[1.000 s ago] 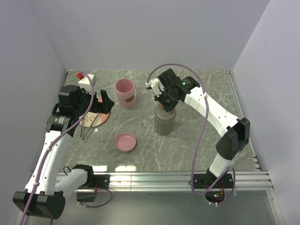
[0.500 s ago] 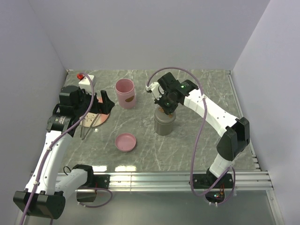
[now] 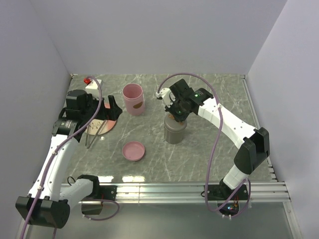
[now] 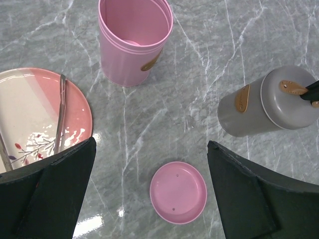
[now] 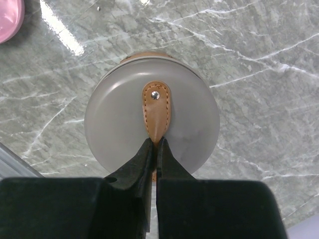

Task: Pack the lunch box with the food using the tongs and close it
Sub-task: Close the box lid on the packing box.

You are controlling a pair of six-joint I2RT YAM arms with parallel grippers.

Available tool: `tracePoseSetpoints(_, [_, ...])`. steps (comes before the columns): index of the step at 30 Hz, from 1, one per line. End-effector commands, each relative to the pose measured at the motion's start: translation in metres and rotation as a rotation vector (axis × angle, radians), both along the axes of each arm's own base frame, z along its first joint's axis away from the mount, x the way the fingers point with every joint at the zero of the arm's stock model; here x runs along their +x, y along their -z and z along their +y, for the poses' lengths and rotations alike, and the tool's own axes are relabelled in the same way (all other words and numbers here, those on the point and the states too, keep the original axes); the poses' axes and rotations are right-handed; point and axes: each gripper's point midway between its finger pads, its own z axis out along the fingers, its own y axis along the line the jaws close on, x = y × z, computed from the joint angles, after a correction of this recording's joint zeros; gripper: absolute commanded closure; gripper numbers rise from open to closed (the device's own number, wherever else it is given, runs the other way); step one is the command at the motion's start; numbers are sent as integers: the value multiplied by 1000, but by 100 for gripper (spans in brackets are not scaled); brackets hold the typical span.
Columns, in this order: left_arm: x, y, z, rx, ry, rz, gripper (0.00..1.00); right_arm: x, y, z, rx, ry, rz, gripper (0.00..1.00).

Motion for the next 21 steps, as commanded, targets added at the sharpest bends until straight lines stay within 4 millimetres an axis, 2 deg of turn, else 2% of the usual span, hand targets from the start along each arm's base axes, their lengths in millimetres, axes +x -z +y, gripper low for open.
tracePoseSetpoints(1, [4, -13, 1, -20, -17, -27, 1, -24, 27, -16, -100, -43, 120, 100])
tracePoseSetpoints(8, [0, -5, -4, -37, 13, -9, 1, -31, 21, -16, -106, -90, 157, 100])
tracePoseSetpoints(9, [-2, -5, -7, -49, 31, -7, 1, -32, 20, -15, -105, -90, 160, 100])
tracePoseSetpoints(11, [-12, -3, -27, -119, 135, 15, 1, -31, 19, -14, -97, -93, 153, 100])
tracePoseSetpoints(13, [-19, 1, -43, -197, 209, 33, 7, -29, 19, -12, -93, -92, 146, 100])
tracePoseSetpoints(14, [-27, 11, -55, -252, 264, 65, 10, -27, 19, -11, -88, -87, 144, 100])
tracePoseSetpoints(15, [-24, 3, -61, -319, 263, 46, 15, -26, 19, -10, -85, -87, 145, 100])
tracePoseSetpoints(16, [-24, 3, -66, -356, 269, 44, 19, -25, 19, -8, -80, -85, 145, 100])
tracePoseSetpoints(17, [-28, 17, -72, -385, 277, 74, 22, -24, 18, -6, -72, -79, 142, 100])
tracePoseSetpoints(18, [-24, 4, -78, -441, 276, 28, 28, -25, 17, -5, -65, -81, 146, 100])
tracePoseSetpoints(19, [-24, 2, -82, -468, 276, 13, 31, -24, 16, -4, -61, -80, 145, 100])
tracePoseSetpoints(20, [-32, 12, -94, -495, 300, 29, 32, -23, 15, -3, -56, -77, 143, 100])
tracePoseSetpoints(21, [-31, 4, -99, -533, 276, 5, 37, -23, 15, -2, -54, -76, 143, 100])
